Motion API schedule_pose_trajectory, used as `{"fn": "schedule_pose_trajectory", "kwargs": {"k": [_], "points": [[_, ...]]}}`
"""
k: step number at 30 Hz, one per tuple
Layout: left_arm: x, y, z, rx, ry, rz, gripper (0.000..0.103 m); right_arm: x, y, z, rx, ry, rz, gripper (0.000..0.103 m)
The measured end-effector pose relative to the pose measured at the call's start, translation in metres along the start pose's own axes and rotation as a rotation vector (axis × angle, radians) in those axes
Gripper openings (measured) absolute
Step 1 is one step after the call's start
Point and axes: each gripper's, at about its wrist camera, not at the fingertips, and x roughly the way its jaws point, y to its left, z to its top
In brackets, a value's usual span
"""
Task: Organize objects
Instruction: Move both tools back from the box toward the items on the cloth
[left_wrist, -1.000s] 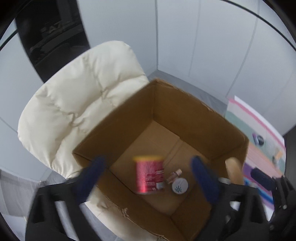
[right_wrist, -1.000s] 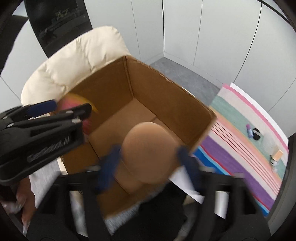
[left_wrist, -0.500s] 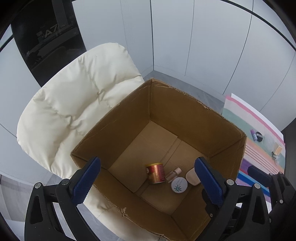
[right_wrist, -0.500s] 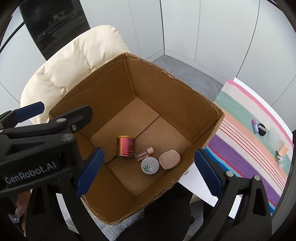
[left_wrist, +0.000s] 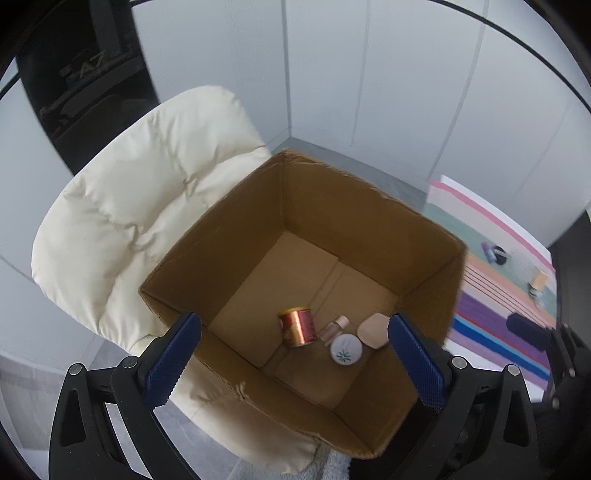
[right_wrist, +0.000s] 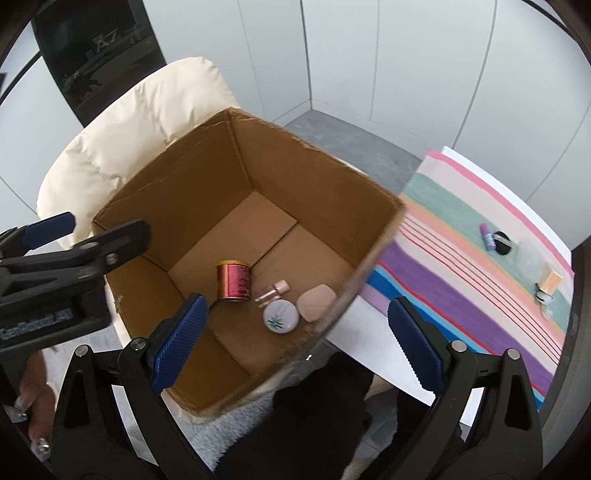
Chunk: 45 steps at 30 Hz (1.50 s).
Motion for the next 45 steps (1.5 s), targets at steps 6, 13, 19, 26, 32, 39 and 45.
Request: {"fn": "schedule_pose_trajectory", "kwargs": {"k": [6, 13, 19, 26, 32, 39, 45], "points": [[-0.03, -0.019, -0.025, 0.06, -0.032, -0.056, 0.102, -0.024, -0.024, -0.013, 0.041, -0.012, -0.031, 0.099], [-0.05, -0.025, -0.054, 0.086, -0.023, -0.109, 0.102, -0.058, -0.037, -0.048, 0.064, -0.036, -0.062, 0.099], [-0.047, -0.026, -0.064, 0.09, -0.047, -0.101, 0.101, -0.071, -0.047, -0.073, 0.108, -0.02, -0.028, 0.099], [-0.042, -0.033, -0.07, 0.107, -0.057, -0.116, 0.101, -0.075, -0.052, -0.079, 0.119, -0.036, -0.05, 0.099], [-0.03, -0.051, -0.076, 0.176, -0.048, -0.115, 0.101, -0.079, -0.071, -0.084, 0.154, -0.041, -0.087, 0.099], [-0.027, -0.08, -0.079, 0.236, -0.05, -0.126, 0.101, -0.089, -0.114, -0.095, 0.257, -0.061, -0.116, 0.099], [-0.029, -0.119, -0.079, 0.306, -0.06, -0.163, 0.101, -0.107, -0.161, -0.116, 0.352, -0.078, -0.17, 0.099]]}}
